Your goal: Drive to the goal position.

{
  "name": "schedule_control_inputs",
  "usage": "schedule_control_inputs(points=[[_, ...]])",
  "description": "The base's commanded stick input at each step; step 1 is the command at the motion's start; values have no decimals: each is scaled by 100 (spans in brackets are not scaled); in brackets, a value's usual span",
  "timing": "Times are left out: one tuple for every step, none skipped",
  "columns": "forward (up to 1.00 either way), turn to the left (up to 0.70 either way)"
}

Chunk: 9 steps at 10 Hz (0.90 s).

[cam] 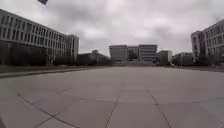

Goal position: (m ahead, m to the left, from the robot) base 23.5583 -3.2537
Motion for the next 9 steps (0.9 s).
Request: schedule_control_inputs(points=[[0, 0], [0, 0], [0, 0], [0, 0], [19, 0], [96, 0], [100, 0], [100, 0], [100, 0]])
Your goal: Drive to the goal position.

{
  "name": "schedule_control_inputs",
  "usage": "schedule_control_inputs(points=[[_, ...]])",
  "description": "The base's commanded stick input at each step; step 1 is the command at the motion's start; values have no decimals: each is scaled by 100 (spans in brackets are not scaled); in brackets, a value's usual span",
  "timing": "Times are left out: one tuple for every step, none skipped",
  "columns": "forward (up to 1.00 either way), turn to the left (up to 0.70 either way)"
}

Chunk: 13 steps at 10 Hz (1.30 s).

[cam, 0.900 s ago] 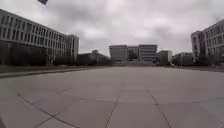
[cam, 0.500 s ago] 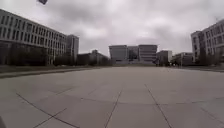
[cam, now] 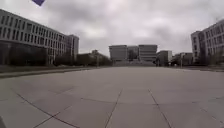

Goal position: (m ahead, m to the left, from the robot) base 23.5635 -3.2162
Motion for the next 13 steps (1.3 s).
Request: schedule_control_inputs(points=[[100, 0], [100, 0], [100, -33], [100, -35], [100, -19], [100, -3], [100, -20], [100, -34], [100, -8], [100, 0], [100, 0], [100, 0], [100, 0]])
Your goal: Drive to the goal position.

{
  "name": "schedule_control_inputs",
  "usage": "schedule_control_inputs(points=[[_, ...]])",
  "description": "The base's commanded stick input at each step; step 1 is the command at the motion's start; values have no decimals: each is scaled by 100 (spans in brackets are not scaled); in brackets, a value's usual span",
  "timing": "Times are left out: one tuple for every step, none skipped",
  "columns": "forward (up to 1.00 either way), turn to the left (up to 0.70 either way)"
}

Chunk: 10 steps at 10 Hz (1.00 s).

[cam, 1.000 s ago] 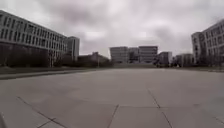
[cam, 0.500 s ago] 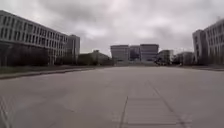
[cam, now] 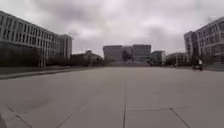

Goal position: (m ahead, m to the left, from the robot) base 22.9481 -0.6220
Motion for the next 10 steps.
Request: schedule_control_inputs(points=[[100, 0], [100, 0], [100, 0], [100, -33], [100, -28], [100, -1], [100, -12], [100, -23], [100, -21], [100, -11]])
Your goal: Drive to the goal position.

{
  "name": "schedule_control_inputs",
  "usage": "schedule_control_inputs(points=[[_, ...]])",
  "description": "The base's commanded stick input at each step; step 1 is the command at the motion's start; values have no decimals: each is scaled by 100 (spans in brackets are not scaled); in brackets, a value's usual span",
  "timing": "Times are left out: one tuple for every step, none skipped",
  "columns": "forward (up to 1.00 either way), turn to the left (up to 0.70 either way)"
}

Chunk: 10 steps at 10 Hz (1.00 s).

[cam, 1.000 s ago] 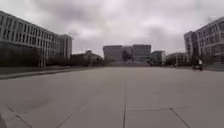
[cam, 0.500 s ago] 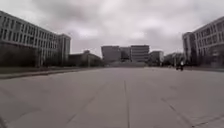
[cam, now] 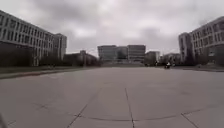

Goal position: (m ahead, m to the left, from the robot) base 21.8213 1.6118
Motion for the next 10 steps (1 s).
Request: schedule_control_inputs(points=[[100, -27], [100, -22], [100, -3], [100, -1], [100, -21], [100, -31], [100, -2], [100, 0], [100, -17], [100, -8]])
